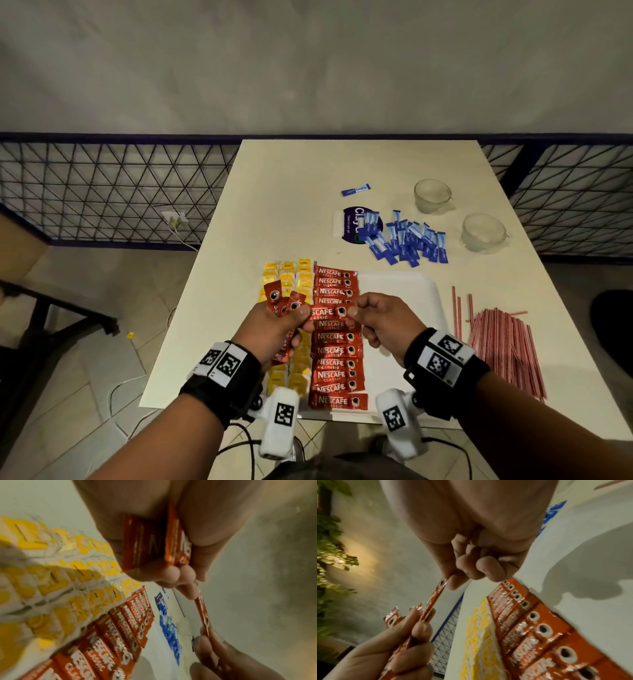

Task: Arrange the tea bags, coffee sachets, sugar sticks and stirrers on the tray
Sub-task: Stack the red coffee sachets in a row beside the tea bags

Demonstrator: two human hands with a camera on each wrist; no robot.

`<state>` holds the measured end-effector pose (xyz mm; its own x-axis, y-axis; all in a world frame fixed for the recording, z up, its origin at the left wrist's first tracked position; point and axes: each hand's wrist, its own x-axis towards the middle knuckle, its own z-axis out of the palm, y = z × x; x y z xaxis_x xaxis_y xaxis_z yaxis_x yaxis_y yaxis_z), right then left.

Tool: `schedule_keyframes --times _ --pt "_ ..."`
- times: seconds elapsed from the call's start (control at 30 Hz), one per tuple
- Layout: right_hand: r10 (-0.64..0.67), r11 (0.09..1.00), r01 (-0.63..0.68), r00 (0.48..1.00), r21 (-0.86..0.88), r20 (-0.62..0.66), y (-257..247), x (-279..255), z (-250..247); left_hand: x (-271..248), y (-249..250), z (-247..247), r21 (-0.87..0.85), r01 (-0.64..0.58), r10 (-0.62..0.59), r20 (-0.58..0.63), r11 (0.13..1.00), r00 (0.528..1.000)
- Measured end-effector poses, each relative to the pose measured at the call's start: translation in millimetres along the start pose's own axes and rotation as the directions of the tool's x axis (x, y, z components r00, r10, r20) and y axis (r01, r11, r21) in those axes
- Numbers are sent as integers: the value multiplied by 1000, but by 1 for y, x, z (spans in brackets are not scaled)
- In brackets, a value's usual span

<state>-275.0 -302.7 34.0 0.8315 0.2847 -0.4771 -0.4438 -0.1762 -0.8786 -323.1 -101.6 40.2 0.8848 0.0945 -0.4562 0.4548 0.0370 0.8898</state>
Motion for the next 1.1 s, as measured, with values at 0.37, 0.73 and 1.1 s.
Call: schedule_keyframes --times 0.37,0.73,1.1 --pt "434 896 -439 898 -72 -69 76 8 -20 -9 -52 -75 198 266 -170 -400 943 901" --pt "412 841 -457 888 -290 -204 78 11 -3 -11 -62 -80 203 291 -209 -348 935 914" --pt "385 810 -443 896 -384 -222 76 11 4 -8 -58 -82 246 293 -201 -338 924 920"
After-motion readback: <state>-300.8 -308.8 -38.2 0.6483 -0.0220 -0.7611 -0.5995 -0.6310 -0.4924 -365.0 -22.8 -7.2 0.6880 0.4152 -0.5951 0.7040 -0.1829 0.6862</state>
